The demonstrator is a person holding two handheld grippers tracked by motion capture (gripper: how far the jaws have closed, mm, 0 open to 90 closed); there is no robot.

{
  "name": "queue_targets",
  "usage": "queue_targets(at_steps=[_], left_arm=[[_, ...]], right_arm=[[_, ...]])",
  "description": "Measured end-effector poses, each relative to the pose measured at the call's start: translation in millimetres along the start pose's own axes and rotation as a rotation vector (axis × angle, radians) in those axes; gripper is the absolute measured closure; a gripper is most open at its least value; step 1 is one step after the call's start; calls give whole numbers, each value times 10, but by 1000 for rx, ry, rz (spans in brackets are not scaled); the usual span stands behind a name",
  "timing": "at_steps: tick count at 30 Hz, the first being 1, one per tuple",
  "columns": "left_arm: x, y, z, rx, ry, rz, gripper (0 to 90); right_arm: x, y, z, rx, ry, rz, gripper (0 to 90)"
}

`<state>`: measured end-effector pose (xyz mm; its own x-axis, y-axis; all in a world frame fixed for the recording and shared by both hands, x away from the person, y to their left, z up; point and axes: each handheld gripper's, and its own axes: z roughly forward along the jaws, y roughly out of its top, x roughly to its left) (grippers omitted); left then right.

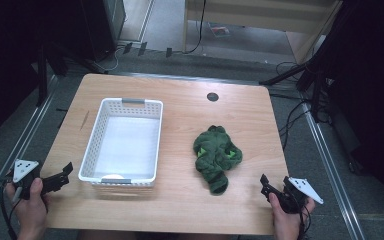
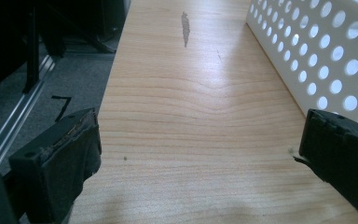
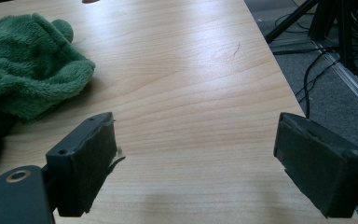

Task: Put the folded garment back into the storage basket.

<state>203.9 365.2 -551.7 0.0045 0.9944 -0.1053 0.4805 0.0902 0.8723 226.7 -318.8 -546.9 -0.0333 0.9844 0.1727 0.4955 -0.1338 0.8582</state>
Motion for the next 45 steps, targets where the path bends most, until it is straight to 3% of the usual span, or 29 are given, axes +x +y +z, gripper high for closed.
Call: queue_targets(at_steps=[3,9,11,14,16,20,22,24,29,34,40,45], left_arm=[[-5,3,7,5,4,2,0],[-21,4,11,7,14,12,0],[-23,4,11,8,14,16,0],[-37,1,5,3,22,27,0],[-44,0,3,1,24,34,0],[-36,0,5,8,10,27,0],[-32,1,8,10,5,25,0],[-21,7,17,20,-1,20,0],[-35,9,26,23,0,26,0],[-22,9,21,23,-5,16,0],[-25,9,21,25,-3,21,0],[-22,10,24,27,-5,19,0]], right_arm=[[16,-6,-14,-18,-34,-16,147],[100,62,-32,18,-103,-2,147],[178,107,-42,22,-124,-38,147],[384,182,-36,38,-93,-85,146],[425,197,-33,43,-88,-92,146],[647,306,9,73,-39,-132,134],[679,319,22,77,-40,-137,134],[796,388,86,88,-39,-166,134],[947,519,172,106,-9,-147,87],[1181,637,296,163,15,-198,1],[1345,784,386,186,48,-202,0],[1437,840,454,214,46,-206,0]])
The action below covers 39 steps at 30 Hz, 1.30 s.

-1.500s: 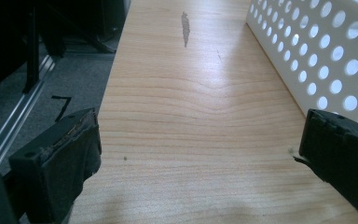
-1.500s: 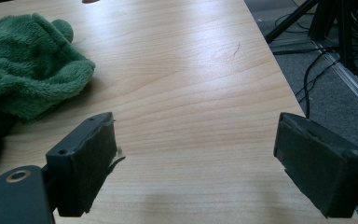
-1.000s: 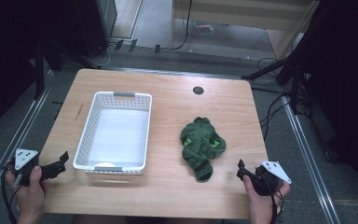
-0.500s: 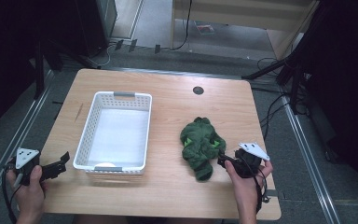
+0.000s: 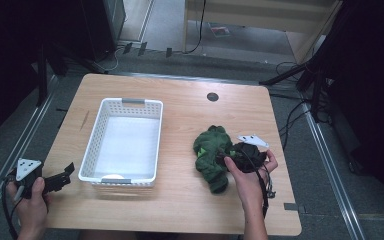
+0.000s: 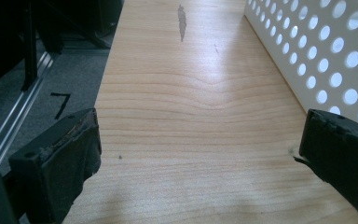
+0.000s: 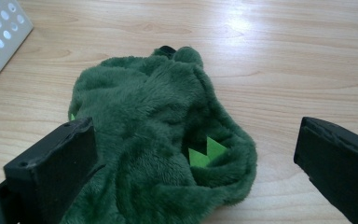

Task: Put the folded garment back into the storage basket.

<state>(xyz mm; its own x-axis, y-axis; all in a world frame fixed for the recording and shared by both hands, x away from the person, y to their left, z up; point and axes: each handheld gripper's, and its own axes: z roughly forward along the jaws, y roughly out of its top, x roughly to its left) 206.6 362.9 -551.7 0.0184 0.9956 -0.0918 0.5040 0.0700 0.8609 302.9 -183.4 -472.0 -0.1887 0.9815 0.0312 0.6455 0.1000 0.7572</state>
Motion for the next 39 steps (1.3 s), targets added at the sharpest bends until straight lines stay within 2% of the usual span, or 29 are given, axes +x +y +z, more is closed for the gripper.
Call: queue_targets(at_steps=[3,7,17,18,24,35,39], left_arm=[[2,1,1,3,-1,0,0],[5,2,5,4,-1,-5,0],[0,4,11,7,2,-2,0],[-2,4,13,8,3,0,0],[-3,6,14,13,2,3,0],[-8,6,18,15,-2,6,0],[-7,7,19,17,-2,5,0]], right_arm=[[20,28,14,1,12,6,7],[60,79,45,7,27,17,68],[156,174,203,51,9,13,122],[172,172,256,72,2,19,123],[194,152,376,113,-3,30,125],[284,74,582,187,22,50,125],[276,24,652,212,25,58,126]])
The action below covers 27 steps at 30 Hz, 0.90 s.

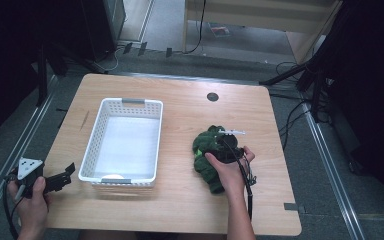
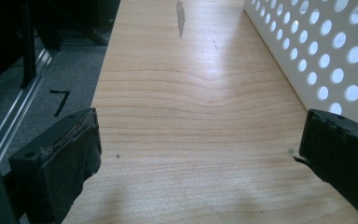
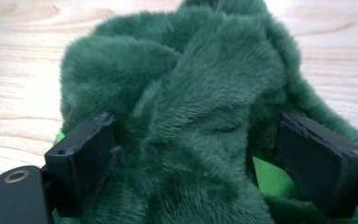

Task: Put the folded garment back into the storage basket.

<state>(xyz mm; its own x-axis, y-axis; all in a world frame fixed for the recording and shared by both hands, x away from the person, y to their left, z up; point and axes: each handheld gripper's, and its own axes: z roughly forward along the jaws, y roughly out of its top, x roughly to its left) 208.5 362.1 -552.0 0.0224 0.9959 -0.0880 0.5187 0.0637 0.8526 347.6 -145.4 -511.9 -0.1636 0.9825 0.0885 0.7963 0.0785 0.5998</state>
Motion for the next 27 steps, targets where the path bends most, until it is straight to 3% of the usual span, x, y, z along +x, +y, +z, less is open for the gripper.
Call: queue_targets(at_steps=[11,19,23,27], left_arm=[[-5,1,1,5,2,6,0],[-9,2,2,6,1,8,0],[-7,3,6,8,1,6,0],[-14,5,10,9,2,13,0]], right_arm=[[-56,-124,133,24,11,45,121],[-45,-126,133,27,16,24,97],[-8,-108,-2,-28,33,10,91],[33,-115,1,-14,35,-11,90]])
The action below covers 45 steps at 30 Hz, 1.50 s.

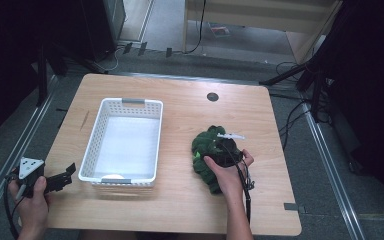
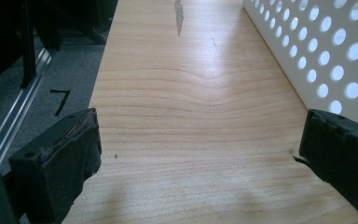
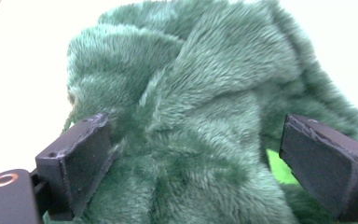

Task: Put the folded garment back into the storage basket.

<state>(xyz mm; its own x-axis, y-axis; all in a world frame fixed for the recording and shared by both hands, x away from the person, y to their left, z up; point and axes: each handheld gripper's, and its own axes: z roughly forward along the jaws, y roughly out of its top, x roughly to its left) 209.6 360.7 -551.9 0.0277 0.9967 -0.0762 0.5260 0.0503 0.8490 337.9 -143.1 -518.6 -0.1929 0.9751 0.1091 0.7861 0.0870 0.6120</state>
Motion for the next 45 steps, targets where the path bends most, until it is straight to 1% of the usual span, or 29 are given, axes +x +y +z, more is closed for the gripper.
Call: queue_targets(at_steps=[2,3,7,9,10,12,13,15,16,17,18,20,21,23,27,28,29,30,31,32,33,34,35,37,40,42,43,44,45], left_arm=[[1,-1,-3,-2,-1,-2,0],[2,-1,-4,-2,-2,-3,0],[1,-1,-3,-1,-1,0,0],[1,-1,-2,-2,-1,-2,0],[4,-1,-3,-1,-2,-5,0],[4,-1,-1,-2,-2,-7,0],[3,0,1,-1,-1,-5,0],[2,1,1,1,-1,-3,0],[3,1,1,1,-1,-3,0],[3,1,1,1,-1,-4,0],[3,0,1,1,-1,-4,0],[3,0,1,1,-1,-3,0],[3,0,0,-1,-1,-3,0],[3,-1,-1,-1,-1,-5,0],[4,0,3,-1,-1,-8,0],[4,0,3,0,-1,-8,0],[4,0,4,0,-2,-8,0],[5,1,3,1,-3,-8,0],[6,1,4,3,-4,-7,0],[6,1,4,3,-4,-7,0],[6,1,4,3,-4,-7,0],[6,0,4,1,-5,-7,0],[5,0,3,1,-6,-8,0],[5,-1,2,3,-10,-8,0],[5,-1,2,3,-9,-9,0],[7,-1,3,3,-11,-11,0],[7,-2,2,3,-11,-11,0],[8,-2,1,4,-12,-11,0],[8,-2,2,4,-13,-12,0]], right_arm=[[6,-8,27,16,2,3,88],[-2,-15,52,26,4,17,88],[-8,-39,100,37,9,35,87],[-6,-48,103,31,12,40,87],[1,-33,60,9,10,33,86],[5,-25,37,1,11,29,86],[33,8,-35,-20,15,19,83],[46,17,-57,-29,21,22,78],[84,34,-109,-39,28,33,12],[84,34,-109,-39,28,33,12],[119,33,-90,-22,25,26,1],[132,28,-67,-10,20,23,1],[145,10,16,27,3,19,4],[142,4,38,33,0,26,18],[122,-43,139,53,-12,39,83],[131,-60,145,41,-21,27,107],[158,-80,143,27,-35,2,136],[158,-80,143,27,-35,2,136],[189,-100,146,20,-57,-12,152],[189,-100,146,20,-57,-12,152],[202,-109,147,16,-68,-16,162],[220,-123,153,7,-83,-41,172],[234,-133,153,5,-92,-46,181],[252,-139,149,-1,-94,-43,212],[265,-139,122,-11,-93,-46,353],[272,-137,110,-8,-89,-47,414],[264,-132,104,-6,-91,-50,465],[253,-125,95,-6,-93,-43,544],[249,-128,95,-13,-93,-44,569]])
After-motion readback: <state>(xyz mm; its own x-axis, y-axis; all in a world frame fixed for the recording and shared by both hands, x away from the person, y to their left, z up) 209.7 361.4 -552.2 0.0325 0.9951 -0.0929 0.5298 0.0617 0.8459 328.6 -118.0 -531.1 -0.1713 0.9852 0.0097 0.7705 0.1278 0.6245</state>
